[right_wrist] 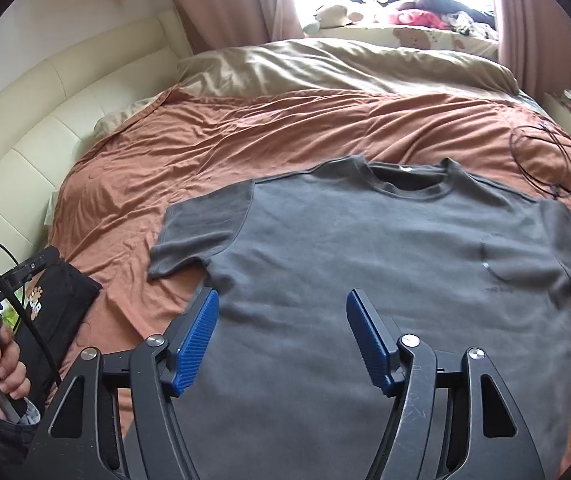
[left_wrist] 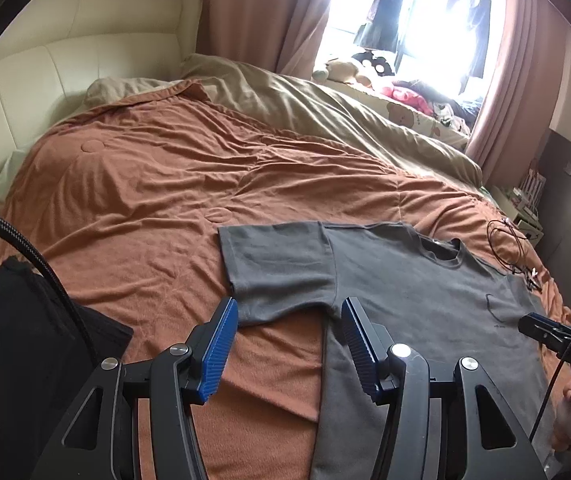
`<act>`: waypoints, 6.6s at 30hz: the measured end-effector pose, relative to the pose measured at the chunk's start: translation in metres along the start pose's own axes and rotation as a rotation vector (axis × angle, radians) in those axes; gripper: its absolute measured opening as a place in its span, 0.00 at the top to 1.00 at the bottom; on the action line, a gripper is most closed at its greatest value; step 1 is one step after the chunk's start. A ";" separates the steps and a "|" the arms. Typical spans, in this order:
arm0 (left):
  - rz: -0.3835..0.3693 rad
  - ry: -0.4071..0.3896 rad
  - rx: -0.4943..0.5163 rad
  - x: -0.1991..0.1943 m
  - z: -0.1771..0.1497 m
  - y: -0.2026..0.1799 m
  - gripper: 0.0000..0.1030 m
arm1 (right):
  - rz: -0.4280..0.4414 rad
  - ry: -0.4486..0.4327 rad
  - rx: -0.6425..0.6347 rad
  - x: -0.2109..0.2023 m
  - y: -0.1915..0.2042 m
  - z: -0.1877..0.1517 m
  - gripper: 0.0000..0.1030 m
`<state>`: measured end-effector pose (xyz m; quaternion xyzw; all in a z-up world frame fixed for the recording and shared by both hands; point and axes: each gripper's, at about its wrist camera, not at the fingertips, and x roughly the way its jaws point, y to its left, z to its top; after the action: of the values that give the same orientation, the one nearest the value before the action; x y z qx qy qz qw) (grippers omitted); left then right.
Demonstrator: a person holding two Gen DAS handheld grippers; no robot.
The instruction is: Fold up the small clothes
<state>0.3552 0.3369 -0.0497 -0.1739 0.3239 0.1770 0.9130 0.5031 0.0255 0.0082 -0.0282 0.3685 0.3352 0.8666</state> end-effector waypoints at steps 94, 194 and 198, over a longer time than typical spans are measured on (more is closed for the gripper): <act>-0.200 0.246 0.199 0.186 0.059 -0.171 0.62 | 0.201 0.194 0.353 0.157 -0.111 0.071 0.54; 0.092 0.254 0.061 0.352 0.087 -0.060 0.48 | -0.068 0.182 0.074 0.262 -0.069 0.106 0.67; 0.084 0.211 0.056 0.341 0.096 -0.059 0.48 | -0.065 0.162 0.091 0.257 -0.073 0.109 0.67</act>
<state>0.6802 0.3989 -0.1903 -0.1522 0.4299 0.1866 0.8702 0.7443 0.1450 -0.0965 -0.0278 0.4513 0.2864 0.8447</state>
